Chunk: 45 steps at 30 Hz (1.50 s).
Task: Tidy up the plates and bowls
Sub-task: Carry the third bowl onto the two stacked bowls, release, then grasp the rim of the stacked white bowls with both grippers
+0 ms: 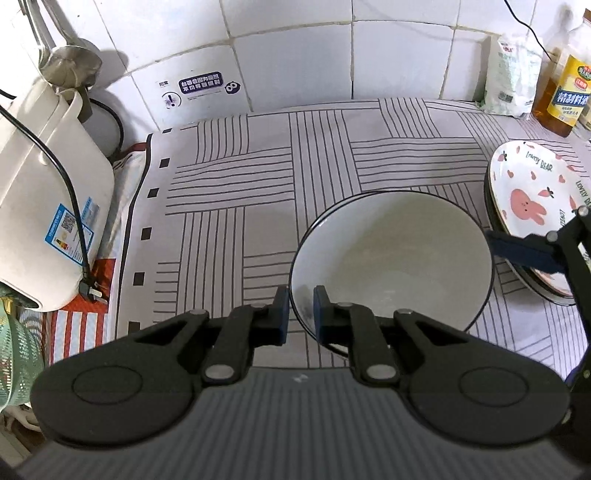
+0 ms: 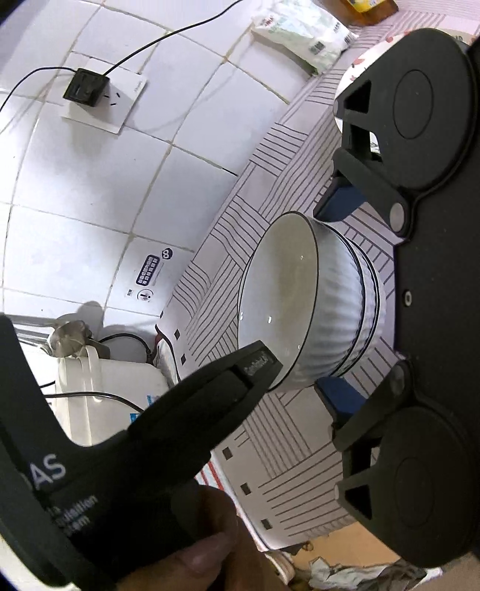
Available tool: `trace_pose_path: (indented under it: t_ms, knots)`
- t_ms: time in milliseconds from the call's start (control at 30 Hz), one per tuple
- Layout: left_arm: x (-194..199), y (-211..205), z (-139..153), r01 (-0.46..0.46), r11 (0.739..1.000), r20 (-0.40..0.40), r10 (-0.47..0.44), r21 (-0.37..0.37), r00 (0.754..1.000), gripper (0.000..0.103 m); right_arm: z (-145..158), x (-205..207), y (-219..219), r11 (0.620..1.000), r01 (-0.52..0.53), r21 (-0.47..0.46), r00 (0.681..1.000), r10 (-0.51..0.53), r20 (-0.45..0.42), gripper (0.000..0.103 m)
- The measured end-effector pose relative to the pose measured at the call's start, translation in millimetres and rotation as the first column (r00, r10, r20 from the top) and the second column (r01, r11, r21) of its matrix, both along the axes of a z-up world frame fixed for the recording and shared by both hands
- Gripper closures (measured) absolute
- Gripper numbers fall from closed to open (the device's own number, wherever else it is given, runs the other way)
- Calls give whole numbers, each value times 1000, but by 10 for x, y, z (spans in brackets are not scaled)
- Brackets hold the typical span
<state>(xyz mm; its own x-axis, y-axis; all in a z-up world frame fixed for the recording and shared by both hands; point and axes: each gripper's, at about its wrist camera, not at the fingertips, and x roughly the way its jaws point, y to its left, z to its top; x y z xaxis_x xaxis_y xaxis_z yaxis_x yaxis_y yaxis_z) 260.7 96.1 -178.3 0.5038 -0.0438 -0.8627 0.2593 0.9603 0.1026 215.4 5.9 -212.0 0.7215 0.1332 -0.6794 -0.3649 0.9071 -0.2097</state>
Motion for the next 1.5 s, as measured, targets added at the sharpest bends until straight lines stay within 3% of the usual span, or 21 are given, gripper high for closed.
trace_pose_path:
  t_ms: [200,400,433,633,833,1100,1167,1300,1500]
  knots:
    - [-58,130,154,-68,994,-1,68,-83,998,86,62,-127,-13,999,39,-4,999,-39,18,9]
    - [13,334,193,-172,959,-140,142,-227,980,91,150,-175,-40,997,18,77,1000,-19,16,14]
    - [6,333,189,-178,957,-140,148,-231,979,91,147,-171,-35,996,6,94,1000,-7,11,20]
    - [-64,308,183,-173,958,-87,157,-228,984,91,7,-155,7,999,7,44,999,-9,47,23]
    - [-236,237,160,-97,978,41,107,-185,993,91,-102,-200,3,1000,15,22,997,-16,70,26]
    - [-247,258,152,-110,973,68,126,-203,990,90,-200,-175,-9,997,69,31,997,-70,23,27]
    - [-267,313,209,-120,965,86,143,-234,986,86,-229,-199,-53,995,81,62,997,-81,3,24]
    - [-185,536,232,-174,935,48,198,-309,979,63,-317,-217,-173,979,101,176,994,-93,-54,18]
    - [108,844,-38,-276,860,-169,224,-429,960,54,-516,-82,-238,955,123,271,991,-103,-88,11]
